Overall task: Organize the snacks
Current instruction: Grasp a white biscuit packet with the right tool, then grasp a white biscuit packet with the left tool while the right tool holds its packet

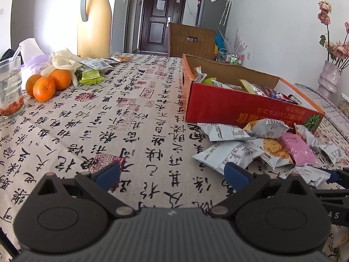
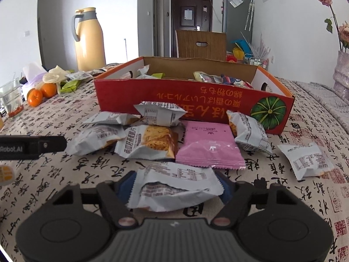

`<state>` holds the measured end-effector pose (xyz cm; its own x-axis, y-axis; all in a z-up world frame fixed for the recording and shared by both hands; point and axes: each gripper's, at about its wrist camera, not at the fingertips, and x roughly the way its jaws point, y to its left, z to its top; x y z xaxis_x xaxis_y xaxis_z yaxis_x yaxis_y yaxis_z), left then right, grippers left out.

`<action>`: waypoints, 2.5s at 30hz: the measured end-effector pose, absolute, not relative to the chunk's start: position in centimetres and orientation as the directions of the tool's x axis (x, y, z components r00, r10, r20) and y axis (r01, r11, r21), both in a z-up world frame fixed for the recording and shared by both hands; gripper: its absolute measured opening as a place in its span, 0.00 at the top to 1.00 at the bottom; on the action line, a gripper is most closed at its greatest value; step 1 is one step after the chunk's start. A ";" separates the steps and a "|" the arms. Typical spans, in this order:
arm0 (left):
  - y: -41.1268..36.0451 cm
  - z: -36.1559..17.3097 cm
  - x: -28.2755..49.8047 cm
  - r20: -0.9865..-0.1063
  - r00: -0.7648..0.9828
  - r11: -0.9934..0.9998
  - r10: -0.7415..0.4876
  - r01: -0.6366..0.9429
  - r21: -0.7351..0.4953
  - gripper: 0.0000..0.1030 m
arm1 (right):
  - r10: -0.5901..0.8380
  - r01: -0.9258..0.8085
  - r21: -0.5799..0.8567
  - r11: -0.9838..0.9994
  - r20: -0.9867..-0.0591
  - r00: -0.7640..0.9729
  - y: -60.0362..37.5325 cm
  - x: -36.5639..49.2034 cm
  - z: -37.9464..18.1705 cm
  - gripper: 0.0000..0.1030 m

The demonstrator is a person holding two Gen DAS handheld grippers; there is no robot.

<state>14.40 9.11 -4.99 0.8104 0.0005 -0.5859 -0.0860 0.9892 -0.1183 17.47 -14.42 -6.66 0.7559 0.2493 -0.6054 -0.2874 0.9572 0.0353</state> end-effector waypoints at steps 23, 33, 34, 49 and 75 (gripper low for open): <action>9.3 -5.1 14.4 -0.594 0.804 0.985 0.023 -0.118 -0.122 0.00 | 0.333 -0.321 0.118 0.940 -0.531 0.779 -17.1 15.0 -4.7 0.75; 9.1 -5.0 14.3 -0.592 0.805 0.985 0.036 -0.129 -0.116 0.00 | 0.350 -0.377 0.067 0.924 -0.547 0.760 -15.5 14.6 -5.0 0.49; 9.1 -5.0 14.3 -0.592 0.805 0.985 0.035 -0.128 -0.117 0.00 | 0.345 -0.377 0.058 0.924 -0.550 0.761 -15.1 14.6 -5.0 0.27; 9.3 -5.0 14.1 -0.585 0.811 0.985 0.013 -0.112 -0.134 0.00 | 0.368 -0.436 0.036 0.899 -0.601 0.709 -12.4 15.4 -6.3 0.60; 4.0 -3.4 18.6 -0.664 0.747 0.998 -0.010 0.047 0.038 0.00 | 0.309 -0.293 0.112 0.949 -0.502 0.808 -19.2 14.6 -4.5 0.83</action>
<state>18.55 4.01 -3.43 0.7474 -0.0100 -0.6643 0.0473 0.9982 0.0381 14.63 -19.19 -4.53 0.8080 0.3087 -0.5019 -0.2934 0.9494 0.1117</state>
